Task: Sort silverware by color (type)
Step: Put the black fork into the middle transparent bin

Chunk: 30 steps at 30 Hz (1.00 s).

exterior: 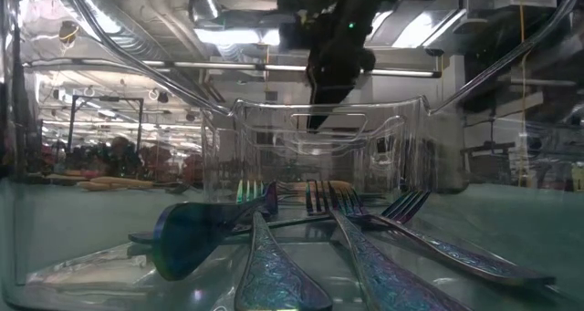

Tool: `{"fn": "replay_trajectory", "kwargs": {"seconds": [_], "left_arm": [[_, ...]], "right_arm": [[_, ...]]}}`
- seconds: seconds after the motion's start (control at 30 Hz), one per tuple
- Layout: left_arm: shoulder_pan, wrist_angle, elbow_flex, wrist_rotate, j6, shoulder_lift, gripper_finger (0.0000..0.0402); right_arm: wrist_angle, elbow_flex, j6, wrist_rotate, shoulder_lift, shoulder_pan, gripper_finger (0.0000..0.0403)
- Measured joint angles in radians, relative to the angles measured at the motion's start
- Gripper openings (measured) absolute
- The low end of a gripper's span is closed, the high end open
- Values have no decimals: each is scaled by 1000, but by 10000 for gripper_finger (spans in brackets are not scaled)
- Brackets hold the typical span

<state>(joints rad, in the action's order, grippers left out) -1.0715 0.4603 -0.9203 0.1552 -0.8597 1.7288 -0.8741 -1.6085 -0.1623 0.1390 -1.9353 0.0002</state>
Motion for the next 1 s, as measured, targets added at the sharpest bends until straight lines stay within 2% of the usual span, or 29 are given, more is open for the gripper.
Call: {"fn": "replay_trajectory", "kwargs": {"seconds": [0.33,0.7,0.87,1.0], "left_arm": [[7,8,3,154,-42,2,6],[77,-2,3,323,-260,2,2],[116,-6,3,367,-336,2,2],[140,-6,3,431,-473,1,1]], "right_arm": [[-56,-2,0,0,126,0,73],[-127,-2,0,10,270,0,73],[-163,-2,0,10,337,0,73],[-187,-1,0,10,391,0,73]]}}
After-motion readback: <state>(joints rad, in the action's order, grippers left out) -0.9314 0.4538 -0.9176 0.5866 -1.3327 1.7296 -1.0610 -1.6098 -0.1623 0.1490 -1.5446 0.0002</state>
